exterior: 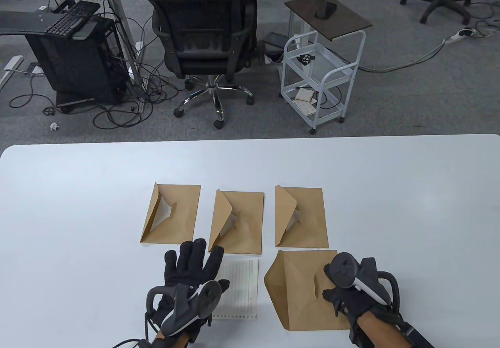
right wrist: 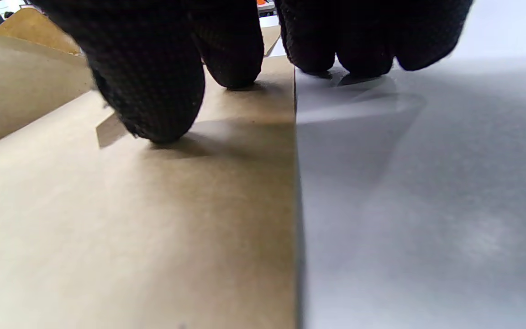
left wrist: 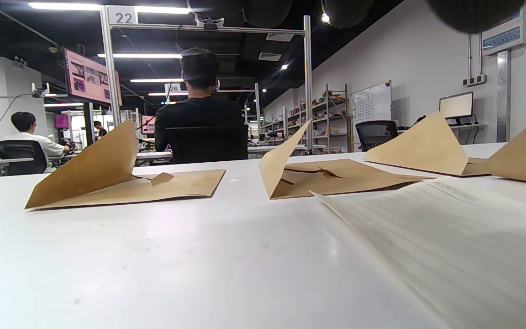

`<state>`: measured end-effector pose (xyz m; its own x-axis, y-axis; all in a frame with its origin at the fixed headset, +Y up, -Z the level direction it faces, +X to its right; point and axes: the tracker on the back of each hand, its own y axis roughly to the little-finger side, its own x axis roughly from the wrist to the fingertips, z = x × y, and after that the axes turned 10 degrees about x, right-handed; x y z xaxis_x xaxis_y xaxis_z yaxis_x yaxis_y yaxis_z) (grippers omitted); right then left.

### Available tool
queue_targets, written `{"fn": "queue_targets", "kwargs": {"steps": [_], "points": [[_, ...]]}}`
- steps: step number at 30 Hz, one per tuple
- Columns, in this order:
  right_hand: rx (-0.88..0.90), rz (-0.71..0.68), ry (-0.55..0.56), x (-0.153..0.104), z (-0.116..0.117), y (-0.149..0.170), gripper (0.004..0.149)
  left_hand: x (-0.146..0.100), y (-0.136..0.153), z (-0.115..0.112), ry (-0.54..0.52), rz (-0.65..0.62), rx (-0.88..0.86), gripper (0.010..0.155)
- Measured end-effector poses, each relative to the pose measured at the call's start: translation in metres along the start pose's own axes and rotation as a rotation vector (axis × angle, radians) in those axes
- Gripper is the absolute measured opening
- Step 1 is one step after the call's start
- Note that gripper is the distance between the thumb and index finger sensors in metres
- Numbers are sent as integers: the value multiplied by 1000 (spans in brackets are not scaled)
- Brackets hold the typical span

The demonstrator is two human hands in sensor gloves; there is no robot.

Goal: Pull paper from envelopes and stack

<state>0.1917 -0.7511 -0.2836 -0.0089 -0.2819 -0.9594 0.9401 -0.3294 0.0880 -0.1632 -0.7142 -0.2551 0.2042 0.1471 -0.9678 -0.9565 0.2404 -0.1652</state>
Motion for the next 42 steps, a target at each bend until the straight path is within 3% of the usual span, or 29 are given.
{"fn": "queue_targets", "kwargs": {"steps": [9,16,20,29,33,38,42], "points": [[136,56,-12,14,-14,6,65,1,3,1,-4,18,8,76],[231,129,103,44,-41,-4,73,0,7,3,-14,33,0,75],[300,182,115,67,-50,-15,76,1,7,2,-7,31,8,75],[271,324,116,121,-47,-36,82,2,8,2,0,33,3,75],[229,370,48,137,-36,-48,89,2,10,3,-2,41,-4,75],[101,450,88,153,-25,-56,100,2,11,2,2,43,-4,75],[124,474,148,158,-29,-56,101,3,11,2,8,46,2,75]]}}
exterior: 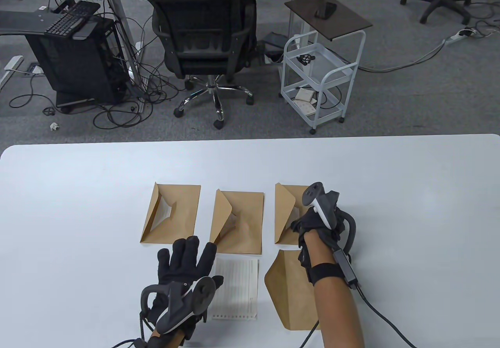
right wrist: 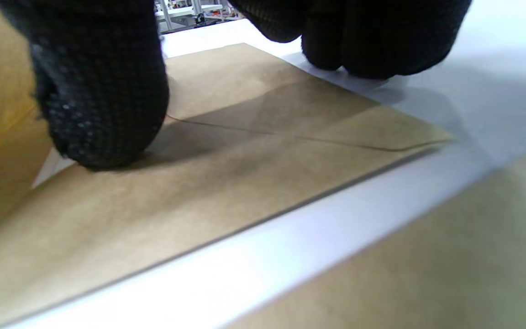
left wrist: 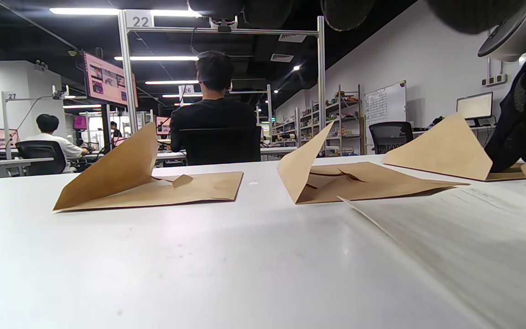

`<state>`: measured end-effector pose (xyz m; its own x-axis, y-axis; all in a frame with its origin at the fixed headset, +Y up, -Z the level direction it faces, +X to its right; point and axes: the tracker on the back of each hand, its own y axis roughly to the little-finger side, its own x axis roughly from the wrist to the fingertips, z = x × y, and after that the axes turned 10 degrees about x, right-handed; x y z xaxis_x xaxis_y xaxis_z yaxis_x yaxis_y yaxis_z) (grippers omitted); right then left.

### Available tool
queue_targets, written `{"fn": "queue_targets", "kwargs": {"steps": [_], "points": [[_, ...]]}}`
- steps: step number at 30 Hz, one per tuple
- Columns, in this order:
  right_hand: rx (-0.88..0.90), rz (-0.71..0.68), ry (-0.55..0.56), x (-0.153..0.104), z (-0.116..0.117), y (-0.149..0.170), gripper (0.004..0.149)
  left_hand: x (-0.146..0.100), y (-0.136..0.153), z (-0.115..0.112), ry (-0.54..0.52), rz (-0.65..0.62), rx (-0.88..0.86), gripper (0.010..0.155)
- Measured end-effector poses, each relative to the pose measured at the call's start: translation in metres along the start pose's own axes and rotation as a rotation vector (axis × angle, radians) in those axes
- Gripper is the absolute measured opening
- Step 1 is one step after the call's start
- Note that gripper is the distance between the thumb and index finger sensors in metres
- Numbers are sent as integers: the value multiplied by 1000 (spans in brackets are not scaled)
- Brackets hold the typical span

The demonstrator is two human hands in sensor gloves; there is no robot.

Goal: Pull paper from envelopes and stack

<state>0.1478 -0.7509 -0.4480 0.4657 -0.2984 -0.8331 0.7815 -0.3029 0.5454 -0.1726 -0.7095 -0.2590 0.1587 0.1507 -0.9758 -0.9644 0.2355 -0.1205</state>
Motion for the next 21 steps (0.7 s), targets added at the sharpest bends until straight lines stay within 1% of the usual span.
{"fn": "queue_targets", "kwargs": {"steps": [2,5,8,10,13,15,16,18,21], "points": [[1,-6,24,0,-2,1,101,0,0,0,2,3,-2,75],[-11,20,30,0,-2,0,99,0,0,0,-2,3,-4,75],[50,41,5,3,-1,2,92,0,1,0,-6,8,1,75],[41,57,-29,5,-2,3,90,0,2,0,-8,11,-2,75],[72,64,-38,7,-2,5,87,1,3,1,-12,13,-5,75],[111,66,-68,9,0,7,80,1,2,0,-9,10,-3,74],[150,74,-98,9,1,9,72,1,2,0,-8,9,2,75],[170,76,-99,9,2,13,63,1,2,0,-8,10,4,75],[118,76,-67,6,1,15,56,0,3,1,-14,12,2,75]]}}
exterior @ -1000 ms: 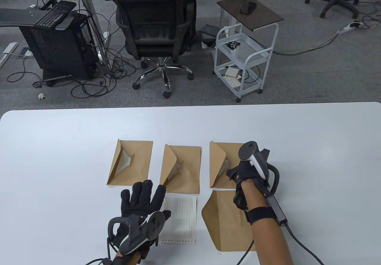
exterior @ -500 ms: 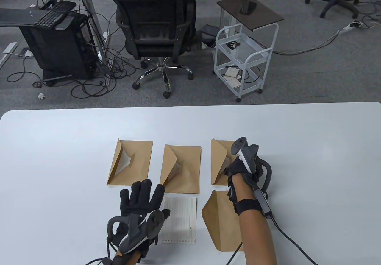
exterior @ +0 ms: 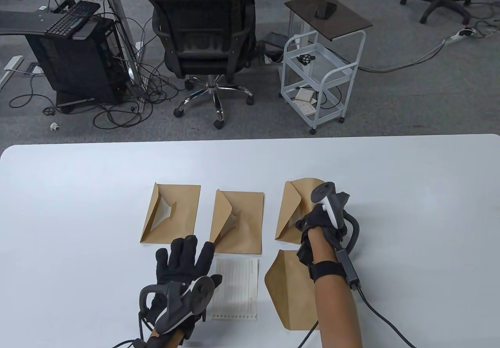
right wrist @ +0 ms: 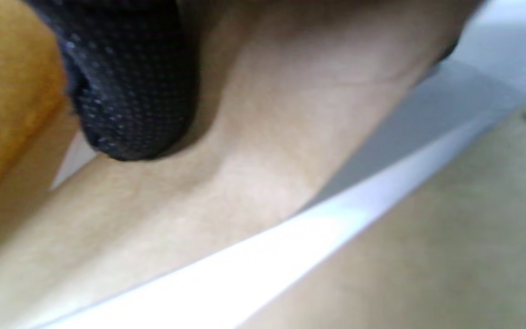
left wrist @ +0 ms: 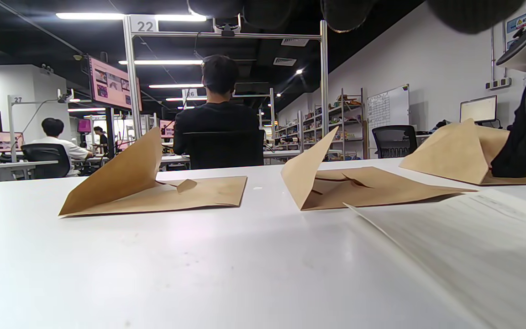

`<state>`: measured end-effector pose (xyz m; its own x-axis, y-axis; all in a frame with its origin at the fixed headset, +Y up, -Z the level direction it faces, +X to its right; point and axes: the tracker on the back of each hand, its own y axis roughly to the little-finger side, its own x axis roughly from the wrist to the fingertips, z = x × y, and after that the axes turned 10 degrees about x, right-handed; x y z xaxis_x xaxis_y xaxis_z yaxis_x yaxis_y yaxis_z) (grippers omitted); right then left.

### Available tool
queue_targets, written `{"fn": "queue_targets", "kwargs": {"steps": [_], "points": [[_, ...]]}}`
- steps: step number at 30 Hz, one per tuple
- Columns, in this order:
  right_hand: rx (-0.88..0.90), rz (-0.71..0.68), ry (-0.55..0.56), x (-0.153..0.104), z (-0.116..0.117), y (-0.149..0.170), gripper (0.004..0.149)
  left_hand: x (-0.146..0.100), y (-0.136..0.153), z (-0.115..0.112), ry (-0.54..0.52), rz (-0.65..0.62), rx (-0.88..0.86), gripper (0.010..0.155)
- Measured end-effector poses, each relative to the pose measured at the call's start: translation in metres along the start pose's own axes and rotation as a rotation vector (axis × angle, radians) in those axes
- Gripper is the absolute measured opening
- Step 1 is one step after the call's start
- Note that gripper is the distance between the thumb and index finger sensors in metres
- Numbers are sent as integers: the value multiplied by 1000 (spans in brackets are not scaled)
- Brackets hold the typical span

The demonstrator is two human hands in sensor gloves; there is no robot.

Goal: Pull paper from envelopes and stack

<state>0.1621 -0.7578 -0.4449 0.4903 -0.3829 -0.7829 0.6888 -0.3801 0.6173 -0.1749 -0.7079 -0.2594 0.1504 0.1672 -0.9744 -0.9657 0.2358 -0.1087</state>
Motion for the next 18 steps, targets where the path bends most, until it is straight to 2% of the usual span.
{"fn": "queue_targets", "kwargs": {"steps": [4,10,14,18], "points": [[-46,-16,51,-2,-1,-1,56,0,0,0,-2,3,-3,75],[-5,-56,119,-3,-3,1,59,0,1,-1,-4,2,-5,74],[13,-97,169,-4,-6,2,54,0,0,-1,0,-3,-2,74],[59,-133,174,-5,-9,4,48,0,0,-1,2,-4,-4,74]]}}
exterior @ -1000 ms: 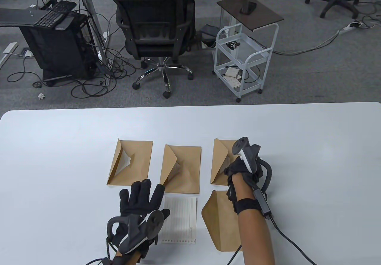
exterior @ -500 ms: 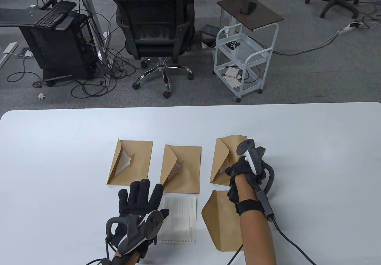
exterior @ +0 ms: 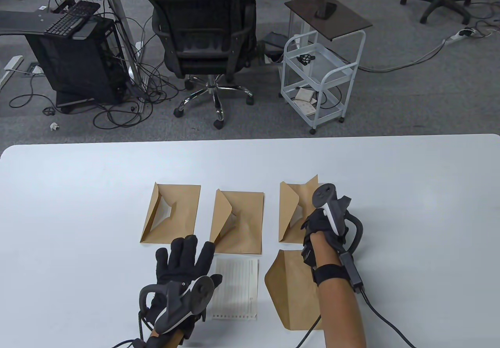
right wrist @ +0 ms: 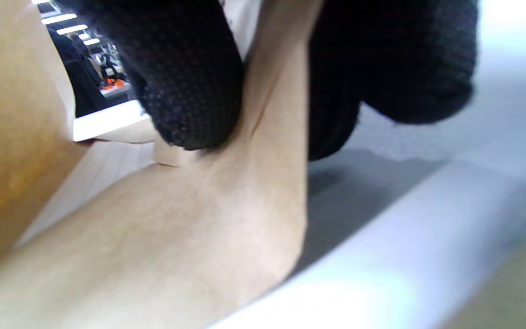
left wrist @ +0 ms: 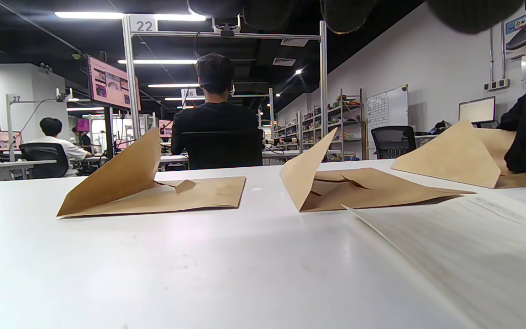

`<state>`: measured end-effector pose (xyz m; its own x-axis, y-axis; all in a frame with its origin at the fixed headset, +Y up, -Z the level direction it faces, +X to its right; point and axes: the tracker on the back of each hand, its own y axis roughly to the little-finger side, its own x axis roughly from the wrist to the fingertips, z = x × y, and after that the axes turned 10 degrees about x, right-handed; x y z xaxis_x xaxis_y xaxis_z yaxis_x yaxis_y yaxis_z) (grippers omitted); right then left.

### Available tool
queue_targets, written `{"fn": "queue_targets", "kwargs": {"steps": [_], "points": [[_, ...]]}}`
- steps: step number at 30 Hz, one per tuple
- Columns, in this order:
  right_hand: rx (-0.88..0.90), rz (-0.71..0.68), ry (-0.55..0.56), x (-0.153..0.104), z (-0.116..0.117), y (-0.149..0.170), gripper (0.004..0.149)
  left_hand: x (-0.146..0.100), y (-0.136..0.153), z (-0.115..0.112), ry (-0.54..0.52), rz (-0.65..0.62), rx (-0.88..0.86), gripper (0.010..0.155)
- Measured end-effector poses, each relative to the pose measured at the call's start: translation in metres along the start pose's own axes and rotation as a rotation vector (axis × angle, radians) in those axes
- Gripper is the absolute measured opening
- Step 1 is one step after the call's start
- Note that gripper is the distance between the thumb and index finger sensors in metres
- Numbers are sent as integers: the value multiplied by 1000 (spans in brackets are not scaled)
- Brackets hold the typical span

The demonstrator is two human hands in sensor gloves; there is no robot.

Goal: Pull paper from envelopes and stack

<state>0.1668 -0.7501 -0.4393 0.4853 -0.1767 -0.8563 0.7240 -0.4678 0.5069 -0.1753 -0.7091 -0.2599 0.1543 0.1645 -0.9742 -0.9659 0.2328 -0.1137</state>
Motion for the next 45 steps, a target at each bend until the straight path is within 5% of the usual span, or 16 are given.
{"fn": "queue_targets", "kwargs": {"steps": [14,21,28,34,41,45], "points": [[323,-138,-61,-20,-44,5,39,1,-3,0,2,-23,-10,74],[485,-288,-177,-46,-66,14,41,2,1,23,-71,-14,-88,75],[642,-429,-363,-88,-77,36,43,2,-31,57,-132,-132,-75,77],[561,-604,-312,-129,-84,46,55,-3,-71,77,-237,-241,-32,78],[529,-730,-341,-162,-80,56,49,-10,-91,65,-330,-276,55,58],[584,-747,-367,-164,-74,66,47,-9,-78,47,-271,-210,109,59]]}}
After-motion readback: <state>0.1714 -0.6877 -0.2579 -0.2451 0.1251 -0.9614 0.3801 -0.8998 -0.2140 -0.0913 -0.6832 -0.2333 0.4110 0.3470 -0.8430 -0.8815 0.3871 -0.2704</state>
